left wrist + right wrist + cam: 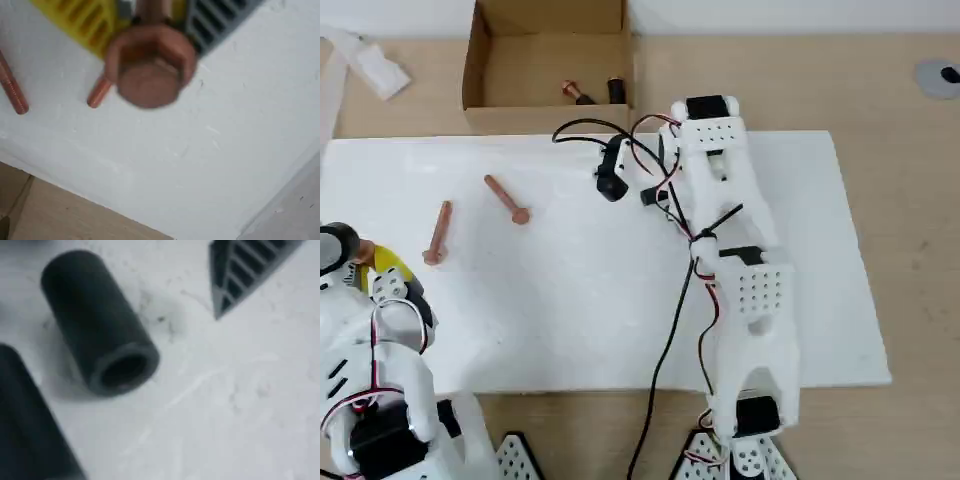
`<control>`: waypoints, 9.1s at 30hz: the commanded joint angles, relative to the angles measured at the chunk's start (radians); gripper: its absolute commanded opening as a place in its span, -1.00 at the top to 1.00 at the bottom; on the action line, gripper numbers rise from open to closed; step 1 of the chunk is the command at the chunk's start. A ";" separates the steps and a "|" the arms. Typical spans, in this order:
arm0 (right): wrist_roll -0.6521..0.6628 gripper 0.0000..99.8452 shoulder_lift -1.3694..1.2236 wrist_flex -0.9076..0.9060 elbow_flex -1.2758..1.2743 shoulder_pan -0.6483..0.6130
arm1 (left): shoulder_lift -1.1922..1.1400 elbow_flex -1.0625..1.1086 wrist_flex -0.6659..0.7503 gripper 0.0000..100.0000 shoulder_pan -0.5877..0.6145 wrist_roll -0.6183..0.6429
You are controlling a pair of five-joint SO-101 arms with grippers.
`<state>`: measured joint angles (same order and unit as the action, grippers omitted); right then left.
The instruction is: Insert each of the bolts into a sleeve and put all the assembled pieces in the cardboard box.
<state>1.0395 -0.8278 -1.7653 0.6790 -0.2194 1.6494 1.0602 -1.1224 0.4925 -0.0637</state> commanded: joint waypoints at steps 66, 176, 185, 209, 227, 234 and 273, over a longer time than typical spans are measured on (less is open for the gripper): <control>-1.096 0.98 1.466 0.046 -0.506 -0.191 | -0.001 -0.021 0.331 0.99 -0.044 0.002; -1.143 0.98 2.621 1.189 -2.170 -0.553 | -0.262 -0.315 0.308 0.98 -0.942 0.051; -1.143 0.98 2.620 1.189 -2.170 -0.553 | -0.262 -0.324 0.290 0.99 -0.944 0.110; -1.143 0.98 2.621 1.189 -2.170 -0.553 | -0.262 -0.250 0.356 0.99 -0.987 0.137; -1.143 0.98 2.621 1.189 -2.166 -0.552 | -0.260 -0.218 0.358 0.99 -0.977 0.098; -1.143 0.98 2.621 1.189 -2.169 -0.552 | -0.260 -0.216 0.351 0.99 -0.979 0.069; -1.143 0.98 2.621 1.117 -2.155 -0.552 | -0.260 -0.176 0.350 0.71 -0.930 0.181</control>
<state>-0.1082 1.7745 -0.6421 -1.4952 -0.7580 1.3825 0.8899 -0.7741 -0.4572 0.1036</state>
